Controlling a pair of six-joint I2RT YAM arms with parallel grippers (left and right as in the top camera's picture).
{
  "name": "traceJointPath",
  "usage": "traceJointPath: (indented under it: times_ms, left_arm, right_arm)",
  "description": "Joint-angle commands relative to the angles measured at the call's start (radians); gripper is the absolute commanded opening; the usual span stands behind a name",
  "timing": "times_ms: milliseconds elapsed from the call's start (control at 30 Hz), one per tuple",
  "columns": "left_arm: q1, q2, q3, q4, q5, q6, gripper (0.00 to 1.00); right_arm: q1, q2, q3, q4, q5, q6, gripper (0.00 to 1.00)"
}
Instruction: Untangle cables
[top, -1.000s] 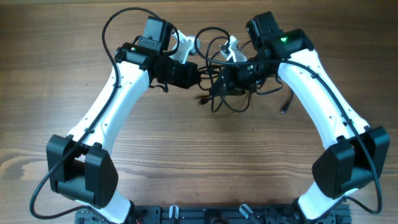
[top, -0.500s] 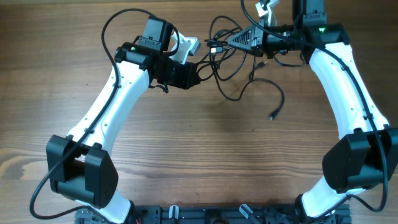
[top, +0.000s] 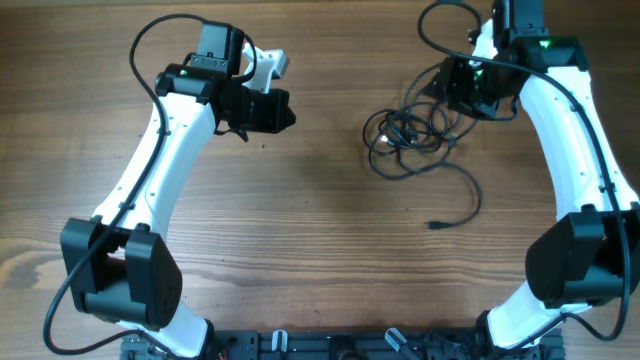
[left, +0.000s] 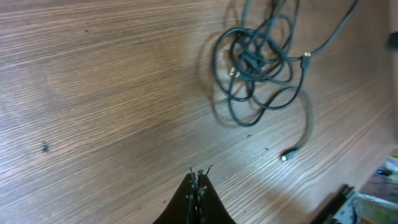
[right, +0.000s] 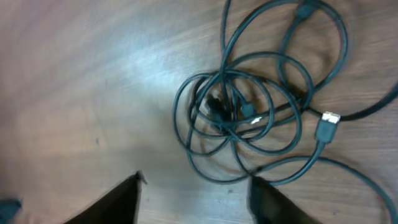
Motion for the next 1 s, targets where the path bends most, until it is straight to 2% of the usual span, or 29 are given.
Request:
traceJointPath:
  times_ms: [0, 67, 100, 133, 233, 267, 333, 433, 633, 800, 900, 967]
  left_arm:
    - [-0.004, -0.078, -0.003, 0.034, 0.107, -0.014, 0.04]
    - [-0.020, -0.087, -0.003, 0.085, 0.148, -0.080, 0.10]
    - [-0.053, -0.071, -0.003, 0.123, 0.144, -0.089, 0.22]
    - [-0.082, -0.056, -0.003, 0.159, 0.137, -0.090, 0.30]
    - [-0.203, 0.053, -0.003, 0.351, -0.030, -0.254, 0.53]
    - [-0.244, 0.108, -0.003, 0.441, -0.068, -0.314, 0.55]
    - [-0.304, 0.192, -0.003, 0.568, -0.108, -0.431, 0.54]
    - [-0.376, 0.282, -0.003, 0.665, -0.206, -0.591, 0.52]
    - [-0.444, 0.394, -0.003, 0.836, -0.242, -0.786, 0.55]
    - [-0.478, 0.440, -0.003, 0.841, -0.301, -0.822, 0.54]
    - [-0.488, 0.443, -0.003, 0.839, -0.344, -0.821, 0.48]
    - [-0.496, 0.454, -0.003, 0.813, -0.347, -0.821, 0.48]
  right_arm:
    - [0.005, -0.006, 0.024, -0.031, -0.108, -0.128, 0.70]
    - [-0.008, -0.006, 0.024, -0.026, 0.022, -0.029, 0.78]
    - [-0.031, -0.006, 0.024, -0.014, 0.043, 0.004, 0.81]
    - [-0.049, -0.006, 0.024, -0.006, 0.043, 0.011, 0.82]
    - [-0.164, -0.006, 0.024, -0.007, 0.043, 0.034, 0.83]
    - [-0.198, -0.006, 0.024, -0.016, 0.043, 0.025, 0.84]
    - [-0.240, -0.006, 0.024, -0.034, 0.044, 0.021, 0.84]
    - [-0.245, -0.006, 0.024, -0.039, 0.051, -0.006, 0.84]
    - [-0.244, -0.006, 0.022, -0.040, 0.050, -0.020, 0.86]
    - [-0.244, -0.006, 0.022, -0.042, 0.051, -0.036, 0.87]
    - [-0.244, -0.006, 0.022, -0.045, 0.051, -0.053, 0.87]
    - [-0.244, -0.006, 0.022, -0.045, 0.050, -0.053, 0.87]
